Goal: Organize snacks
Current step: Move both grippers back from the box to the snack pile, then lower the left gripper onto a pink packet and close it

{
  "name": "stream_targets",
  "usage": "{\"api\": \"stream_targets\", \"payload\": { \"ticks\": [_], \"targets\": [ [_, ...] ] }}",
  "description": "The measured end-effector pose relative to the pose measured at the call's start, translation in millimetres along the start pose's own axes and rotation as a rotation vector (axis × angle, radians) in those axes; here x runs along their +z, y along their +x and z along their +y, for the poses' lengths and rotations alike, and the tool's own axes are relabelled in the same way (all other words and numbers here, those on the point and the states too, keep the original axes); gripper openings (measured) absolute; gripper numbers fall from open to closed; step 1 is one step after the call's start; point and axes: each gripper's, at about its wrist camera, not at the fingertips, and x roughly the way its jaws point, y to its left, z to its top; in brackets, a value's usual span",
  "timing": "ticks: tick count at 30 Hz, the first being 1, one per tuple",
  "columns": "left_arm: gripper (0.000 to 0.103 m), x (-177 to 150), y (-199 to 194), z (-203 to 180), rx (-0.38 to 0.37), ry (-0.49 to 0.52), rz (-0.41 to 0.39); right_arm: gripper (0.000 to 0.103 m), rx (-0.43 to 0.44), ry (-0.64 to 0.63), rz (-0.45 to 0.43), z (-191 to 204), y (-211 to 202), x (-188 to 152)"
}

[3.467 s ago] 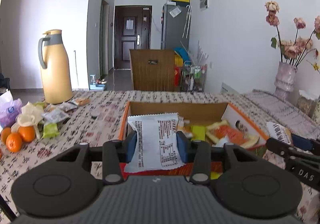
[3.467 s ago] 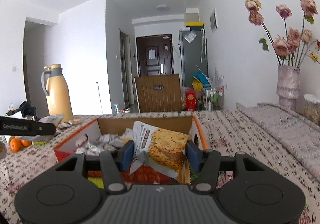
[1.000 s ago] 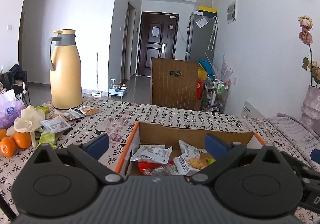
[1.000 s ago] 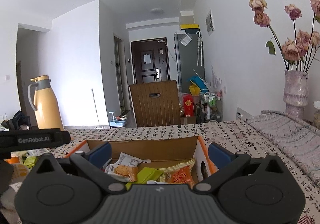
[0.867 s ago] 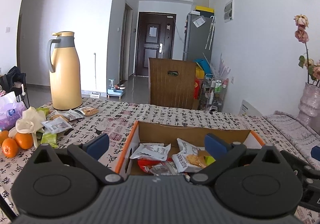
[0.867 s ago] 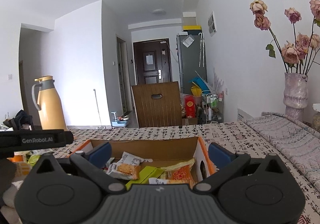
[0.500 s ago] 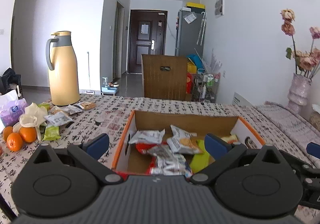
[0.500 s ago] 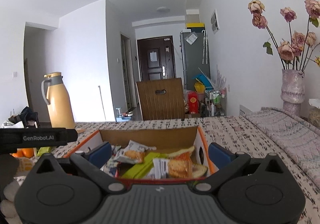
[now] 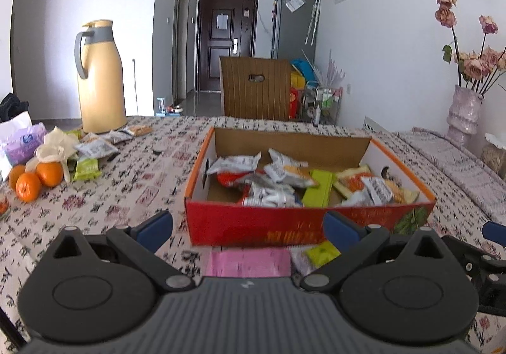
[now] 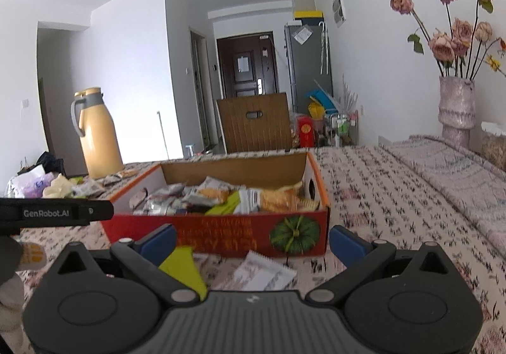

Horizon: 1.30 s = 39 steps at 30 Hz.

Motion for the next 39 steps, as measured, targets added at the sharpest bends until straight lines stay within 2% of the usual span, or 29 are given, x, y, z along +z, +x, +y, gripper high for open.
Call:
{"api": "stream_targets", "payload": {
  "ticks": [14,20,29,31,33,37,39],
  "targets": [
    [0.103,-34.3,-3.9,-0.2,-0.028,0.019,0.117,0.103,-0.003,0.003,0.085,-6.5,-11.1,-34.9],
    [0.103,-40.7,6.2,-13.4,-0.062,0.015,0.189,0.103,-0.030,0.014,0.095,-11.6,-12.3,-41.1],
    [0.103,-43.9,28.5,-38.3,-0.052,0.012,0.281,0.103,-0.083,0.061,0.094,-29.8,-11.3,-44.5],
    [0.100,-45.0,31.8,-42.3,-0.049,0.015,0.291,0.103,-0.087,0.071,0.095,-33.3,-10.5,-45.0],
    [0.087,-46.1,35.5,-45.0,-0.052,0.017,0.307,0.103,-0.087,0.076,0.098,-35.7,-9.4,-46.1],
    [0.076,-47.3,39.9,-47.1,-0.054,0.011,0.325,0.103,-0.081,0.082,0.104,-37.7,-6.5,-47.9],
    [0.065,-47.8,42.5,-47.8,-0.059,0.009,0.337,0.103,-0.079,0.085,0.107,-38.3,-5.5,-48.5]
  ]
}}
